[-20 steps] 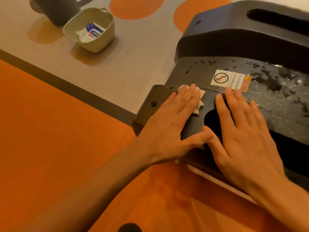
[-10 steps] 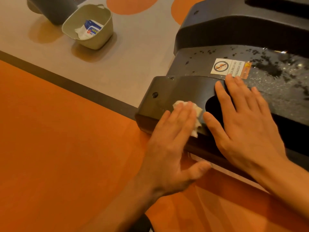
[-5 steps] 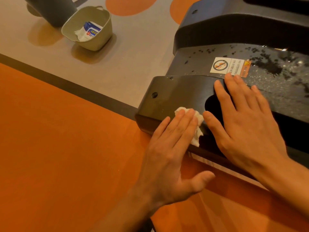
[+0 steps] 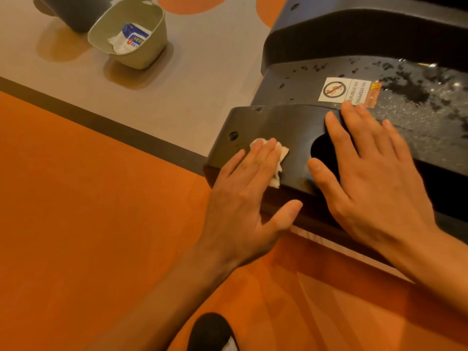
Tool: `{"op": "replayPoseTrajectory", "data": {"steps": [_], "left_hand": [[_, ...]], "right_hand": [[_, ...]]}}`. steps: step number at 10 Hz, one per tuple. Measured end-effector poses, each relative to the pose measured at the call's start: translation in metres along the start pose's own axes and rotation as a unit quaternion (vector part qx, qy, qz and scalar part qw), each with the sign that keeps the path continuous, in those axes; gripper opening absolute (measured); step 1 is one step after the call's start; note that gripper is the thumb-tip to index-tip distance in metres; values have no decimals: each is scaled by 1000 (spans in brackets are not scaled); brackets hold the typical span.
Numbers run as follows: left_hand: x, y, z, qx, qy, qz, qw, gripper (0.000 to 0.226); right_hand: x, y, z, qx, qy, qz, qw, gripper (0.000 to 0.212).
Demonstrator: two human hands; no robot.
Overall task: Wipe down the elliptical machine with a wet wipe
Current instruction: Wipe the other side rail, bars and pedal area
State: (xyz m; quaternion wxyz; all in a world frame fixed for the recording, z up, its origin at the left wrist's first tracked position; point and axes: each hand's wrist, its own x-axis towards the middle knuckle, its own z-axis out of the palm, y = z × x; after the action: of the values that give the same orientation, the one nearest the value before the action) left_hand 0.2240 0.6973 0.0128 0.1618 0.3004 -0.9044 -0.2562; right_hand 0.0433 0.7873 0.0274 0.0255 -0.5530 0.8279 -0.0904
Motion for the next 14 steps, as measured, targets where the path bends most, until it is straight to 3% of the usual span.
{"op": "replayPoseTrajectory", "data": {"steps": [3, 9, 11, 14], "left_hand": [[-13, 4, 3, 32, 6, 28, 999, 72], [-29, 2, 2, -4, 13, 2, 1000, 69], [-18, -1, 1, -43, 40, 14, 998, 85], [7, 4, 0, -27, 11, -17, 999, 78]], "right_hand": [[0, 0, 0, -6, 2, 4, 1000, 83], [-2, -1, 0, 3, 3, 4, 1000, 84], [-1, -1, 0, 10, 7, 3, 1000, 84], [-1, 0, 0, 8, 7, 2, 1000, 84]]}}
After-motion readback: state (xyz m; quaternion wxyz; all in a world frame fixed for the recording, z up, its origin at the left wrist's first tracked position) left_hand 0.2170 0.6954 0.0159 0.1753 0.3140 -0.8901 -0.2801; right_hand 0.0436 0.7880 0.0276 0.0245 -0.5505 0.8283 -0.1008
